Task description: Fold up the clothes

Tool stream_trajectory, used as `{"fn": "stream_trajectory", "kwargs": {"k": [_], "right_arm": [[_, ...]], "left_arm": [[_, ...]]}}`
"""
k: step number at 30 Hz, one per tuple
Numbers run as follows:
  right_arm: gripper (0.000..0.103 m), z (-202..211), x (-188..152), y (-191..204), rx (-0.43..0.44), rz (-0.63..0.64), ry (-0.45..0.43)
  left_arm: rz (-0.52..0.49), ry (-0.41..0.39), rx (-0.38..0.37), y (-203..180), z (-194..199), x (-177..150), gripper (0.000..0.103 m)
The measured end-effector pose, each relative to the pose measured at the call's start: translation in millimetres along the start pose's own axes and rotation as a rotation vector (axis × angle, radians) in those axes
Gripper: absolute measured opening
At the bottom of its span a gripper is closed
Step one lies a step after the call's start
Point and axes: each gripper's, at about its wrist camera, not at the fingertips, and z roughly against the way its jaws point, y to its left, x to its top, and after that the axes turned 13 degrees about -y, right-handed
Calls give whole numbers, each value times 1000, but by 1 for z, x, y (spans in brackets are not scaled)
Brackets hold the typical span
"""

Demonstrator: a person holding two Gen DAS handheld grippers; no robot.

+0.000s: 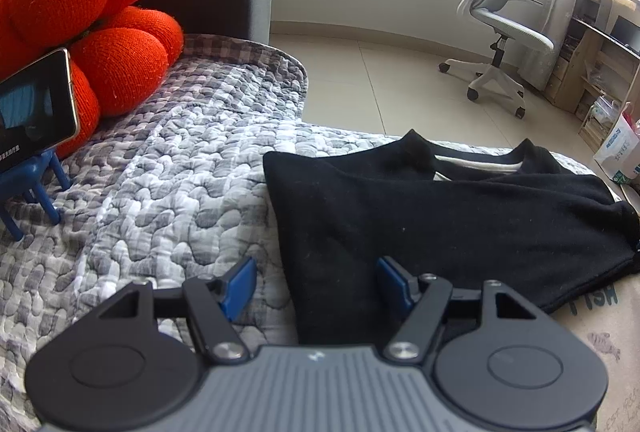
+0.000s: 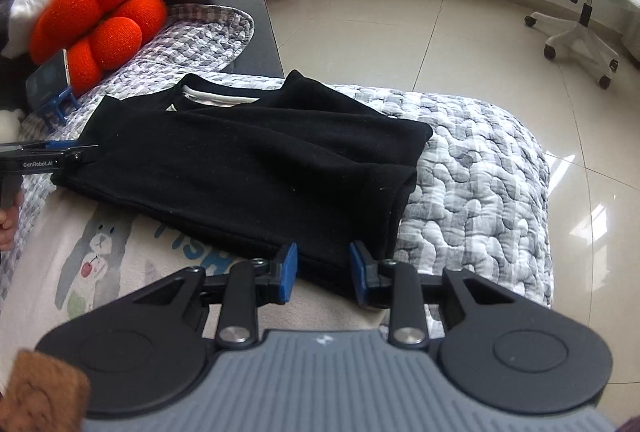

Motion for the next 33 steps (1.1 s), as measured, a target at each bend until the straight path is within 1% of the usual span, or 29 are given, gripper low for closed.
{"fn": "stream_trajectory", "kwargs": {"k": [1, 2, 3, 5, 7, 10, 12, 13, 14, 15, 17, 19, 20, 23, 27, 29, 31, 33], "right_arm": [[32, 0, 0, 2, -1, 8, 1], [33, 1, 4, 4, 2, 14, -15], [34, 5, 9, 4, 13, 7, -50], [34, 14, 20, 6, 54, -21, -163], [34, 13, 27, 9, 45, -46, -242], [34, -13, 27, 13, -19, -38, -249], [34, -31, 20, 9, -36, -67, -193], [34, -38, 17, 6, -45, -76, -147], [28, -42, 14, 4, -72, -65, -132], [26, -45, 11, 2, -99, -54, -117], [25, -42, 11, -2, -130, -50, -145], [25, -41, 11, -5, -164, -60, -143], [25, -40, 11, -6, -166, -61, -136], [24, -39, 11, -3, -217, -23, -146], [24, -33, 12, -5, -253, -15, -178], [24, -33, 10, -10, -230, -39, -157], [25, -36, 6, -11, -226, -37, -121], [26, -37, 3, -10, -230, -19, -127]], "left_arm": [[2, 1, 0, 0, 0, 0, 68], [3, 2, -1, 0, 0, 0, 68], [2, 2, -2, 0, 0, 0, 68], [1, 2, -3, 1, 0, 0, 68], [2, 2, -4, 1, 0, 0, 68], [4, 3, -6, 1, 0, 0, 69], [6, 4, -7, 2, 0, 0, 69], [7, 4, -8, 2, 0, 0, 69], [8, 4, -9, 2, 0, 0, 69], [8, 4, -9, 2, 0, 0, 69], [7, 5, -10, 2, 0, -1, 69], [7, 5, -12, 2, 1, -1, 69], [7, 6, -13, 2, 1, -1, 69], [13, 8, -14, 3, 1, -1, 69], [16, 9, -15, 3, 1, -1, 69], [21, 10, -16, 4, 1, -1, 69], [26, 12, -18, 5, 0, -1, 69], [29, 13, -18, 5, 0, -1, 70]]}}
